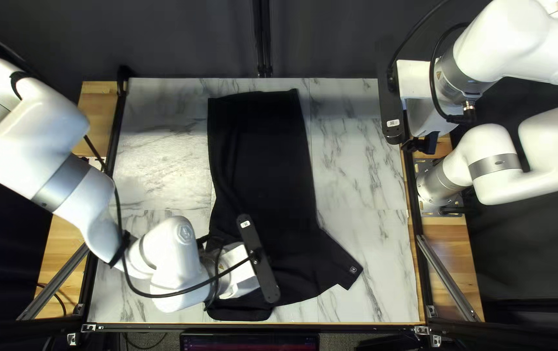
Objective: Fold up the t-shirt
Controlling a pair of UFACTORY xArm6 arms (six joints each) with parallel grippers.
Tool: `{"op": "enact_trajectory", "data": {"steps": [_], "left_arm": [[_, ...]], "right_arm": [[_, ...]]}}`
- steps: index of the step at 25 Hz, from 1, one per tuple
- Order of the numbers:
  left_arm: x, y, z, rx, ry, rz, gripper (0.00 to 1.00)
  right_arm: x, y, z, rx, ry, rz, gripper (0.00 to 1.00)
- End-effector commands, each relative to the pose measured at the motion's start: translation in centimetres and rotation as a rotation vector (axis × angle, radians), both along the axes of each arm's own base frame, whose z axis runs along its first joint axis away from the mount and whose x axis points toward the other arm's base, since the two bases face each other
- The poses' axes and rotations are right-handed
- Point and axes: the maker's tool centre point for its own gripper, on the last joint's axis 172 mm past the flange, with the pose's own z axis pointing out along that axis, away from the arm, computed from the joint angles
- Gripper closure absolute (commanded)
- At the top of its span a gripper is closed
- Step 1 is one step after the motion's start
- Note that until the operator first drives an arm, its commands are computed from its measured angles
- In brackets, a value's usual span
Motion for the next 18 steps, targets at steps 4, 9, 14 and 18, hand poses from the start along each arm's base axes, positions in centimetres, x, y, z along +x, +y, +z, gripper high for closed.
{"op": "enact_trajectory", "data": {"steps": [4, 9, 14, 18], "left_arm": [[1.6, -1.9, -3.2, -0.017, -0.008, -0.007, 1.0], [2.4, -3.5, -4.2, -0.046, 0.056, -0.146, 0.0], [0.5, -2.3, -2.0, -0.051, 0.101, -0.223, 0.0], [-2.3, 0.1, 0.9, -0.034, 0.128, -0.253, 0.0]], "right_arm": [[0.0, 0.0, 0.0, 0.0, 0.0, 0.0, 0.0], [0.0, 0.0, 0.0, 0.0, 0.0, 0.0, 0.0], [0.0, 0.0, 0.0, 0.0, 0.0, 0.0, 0.0], [0.0, 0.0, 0.0, 0.0, 0.0, 0.0, 0.0]]}}
